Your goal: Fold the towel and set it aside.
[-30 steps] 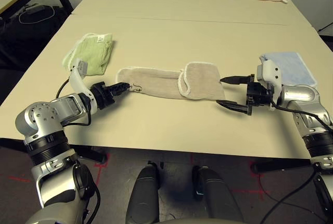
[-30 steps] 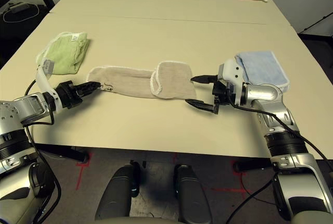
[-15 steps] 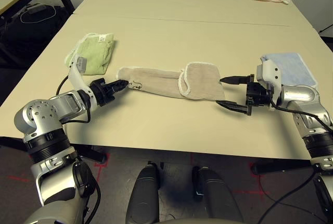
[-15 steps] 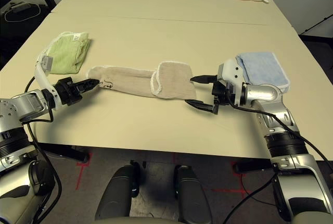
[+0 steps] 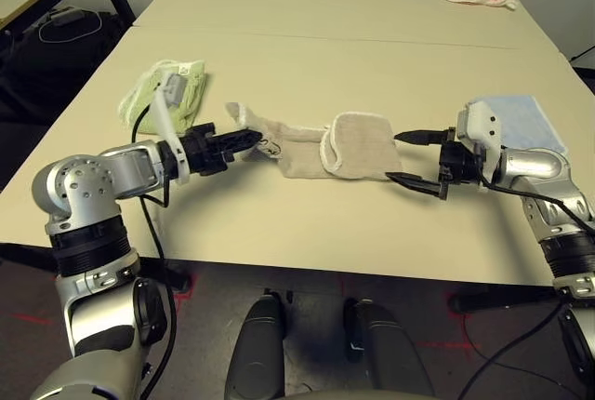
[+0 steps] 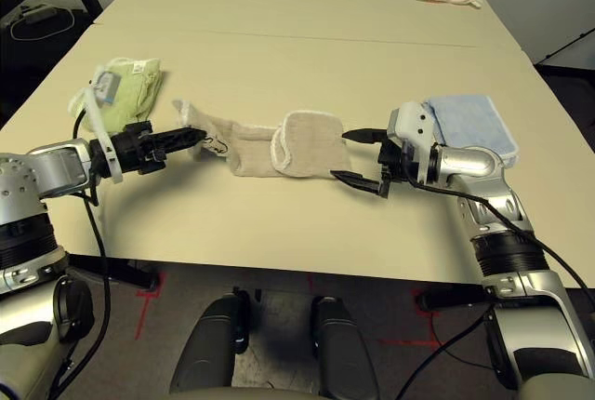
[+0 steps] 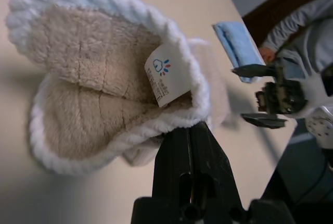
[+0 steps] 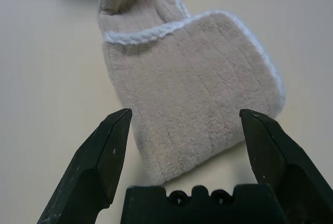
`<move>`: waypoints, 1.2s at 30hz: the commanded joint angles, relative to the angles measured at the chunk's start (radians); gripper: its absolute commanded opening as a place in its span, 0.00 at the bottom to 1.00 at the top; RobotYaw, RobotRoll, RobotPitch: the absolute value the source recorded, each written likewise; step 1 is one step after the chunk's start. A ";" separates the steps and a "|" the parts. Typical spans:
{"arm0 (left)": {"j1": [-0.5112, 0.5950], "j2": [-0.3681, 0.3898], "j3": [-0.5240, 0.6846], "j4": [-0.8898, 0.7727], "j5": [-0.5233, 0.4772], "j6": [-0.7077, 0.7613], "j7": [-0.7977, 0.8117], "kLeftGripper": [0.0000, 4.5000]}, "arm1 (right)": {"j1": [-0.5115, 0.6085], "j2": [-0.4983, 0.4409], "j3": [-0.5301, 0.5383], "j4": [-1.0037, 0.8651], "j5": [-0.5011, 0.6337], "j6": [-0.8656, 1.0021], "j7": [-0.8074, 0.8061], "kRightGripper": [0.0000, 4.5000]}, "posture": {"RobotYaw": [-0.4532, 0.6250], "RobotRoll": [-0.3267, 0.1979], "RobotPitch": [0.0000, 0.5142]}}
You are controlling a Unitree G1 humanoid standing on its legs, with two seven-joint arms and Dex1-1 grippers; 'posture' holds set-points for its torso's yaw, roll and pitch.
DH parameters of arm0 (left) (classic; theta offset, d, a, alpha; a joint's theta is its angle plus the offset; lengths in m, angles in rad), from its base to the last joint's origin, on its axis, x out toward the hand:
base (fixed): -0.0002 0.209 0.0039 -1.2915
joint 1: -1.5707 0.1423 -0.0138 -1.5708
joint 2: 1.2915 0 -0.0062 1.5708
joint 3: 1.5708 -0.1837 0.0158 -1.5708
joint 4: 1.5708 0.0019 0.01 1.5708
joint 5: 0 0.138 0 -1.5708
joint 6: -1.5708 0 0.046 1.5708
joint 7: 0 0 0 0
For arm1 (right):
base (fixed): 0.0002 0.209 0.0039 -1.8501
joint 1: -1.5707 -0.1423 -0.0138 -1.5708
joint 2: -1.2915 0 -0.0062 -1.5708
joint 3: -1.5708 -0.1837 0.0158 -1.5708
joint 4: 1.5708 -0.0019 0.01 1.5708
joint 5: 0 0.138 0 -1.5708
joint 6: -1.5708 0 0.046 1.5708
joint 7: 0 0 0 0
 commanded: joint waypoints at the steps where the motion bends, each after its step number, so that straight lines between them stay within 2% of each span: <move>1: -0.041 0.006 -0.083 0.034 0.005 -0.043 -0.058 0.01 | 0.016 0.001 -0.018 0.001 0.014 0.017 -0.010 1.00 | 0.47 0.62 0.23; 8: -0.108 0.056 -0.239 0.149 0.075 -0.156 -0.172 0.01 | 0.010 -0.004 -0.018 -0.004 0.014 0.014 -0.017 1.00 | 0.46 0.62 0.22; 13: -0.190 0.063 -0.350 0.274 0.171 -0.278 -0.253 0.01 | 0.012 -0.006 -0.020 -0.006 0.014 0.012 -0.021 1.00 | 0.46 0.62 0.22; 18: -0.300 0.025 -0.417 0.437 0.276 -0.415 -0.304 0.01 | 0.018 -0.010 -0.025 -0.011 0.014 0.010 -0.027 1.00 | 0.45 0.62 0.21; 22: -0.351 0.019 -0.452 0.505 0.322 -0.463 -0.380 0.01 | 0.019 -0.012 -0.027 -0.011 0.014 0.010 -0.031 1.00 | 0.45 0.62 0.21; 29: -0.395 -0.009 -0.499 0.530 0.371 -0.507 -0.490 0.01 | 0.013 -0.012 -0.028 0.002 0.011 0.006 -0.038 1.00 | 0.46 0.62 0.21; 36: -0.432 -0.068 -0.550 0.530 0.403 -0.532 -0.568 0.01 | 0.010 -0.018 -0.035 0.008 0.011 0.004 -0.046 1.00 | 0.46 0.62 0.21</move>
